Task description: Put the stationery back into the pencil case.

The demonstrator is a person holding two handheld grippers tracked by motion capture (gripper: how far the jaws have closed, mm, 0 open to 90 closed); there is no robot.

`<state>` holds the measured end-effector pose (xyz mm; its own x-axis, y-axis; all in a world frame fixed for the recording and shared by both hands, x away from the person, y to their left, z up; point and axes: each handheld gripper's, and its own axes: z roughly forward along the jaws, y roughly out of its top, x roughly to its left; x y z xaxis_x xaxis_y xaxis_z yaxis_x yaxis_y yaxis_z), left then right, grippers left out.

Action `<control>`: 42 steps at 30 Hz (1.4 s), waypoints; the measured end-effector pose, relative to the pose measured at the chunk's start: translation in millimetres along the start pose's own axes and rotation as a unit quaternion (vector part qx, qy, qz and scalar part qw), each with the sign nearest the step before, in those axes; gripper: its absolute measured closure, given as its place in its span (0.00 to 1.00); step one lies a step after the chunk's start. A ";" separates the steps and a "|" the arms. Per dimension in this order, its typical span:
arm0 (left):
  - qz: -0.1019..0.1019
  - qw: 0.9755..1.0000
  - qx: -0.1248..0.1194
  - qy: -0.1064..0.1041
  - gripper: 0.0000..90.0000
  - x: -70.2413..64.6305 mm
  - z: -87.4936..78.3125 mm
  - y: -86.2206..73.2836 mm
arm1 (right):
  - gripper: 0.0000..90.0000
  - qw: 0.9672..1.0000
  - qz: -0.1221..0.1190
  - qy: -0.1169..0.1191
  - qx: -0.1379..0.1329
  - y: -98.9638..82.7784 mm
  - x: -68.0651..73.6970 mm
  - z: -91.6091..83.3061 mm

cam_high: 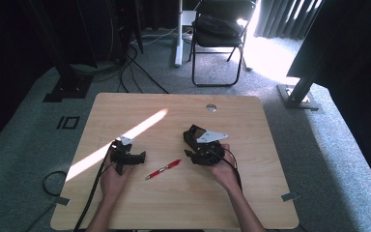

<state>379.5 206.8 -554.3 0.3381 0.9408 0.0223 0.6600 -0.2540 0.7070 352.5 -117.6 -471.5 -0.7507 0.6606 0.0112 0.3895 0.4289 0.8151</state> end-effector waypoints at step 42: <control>0.000 1.000 0.000 0.000 0.10 0.0 0.0 0.0 | 0.59 0.992 -0.099 0.060 0.051 -0.1 38.4 60.7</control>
<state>379.5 206.8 -554.3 0.3379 0.9409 0.0224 0.6601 -0.2539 0.7070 356.1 -54.9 -506.3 -0.8739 0.4811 -0.0691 0.2749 0.6065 0.7460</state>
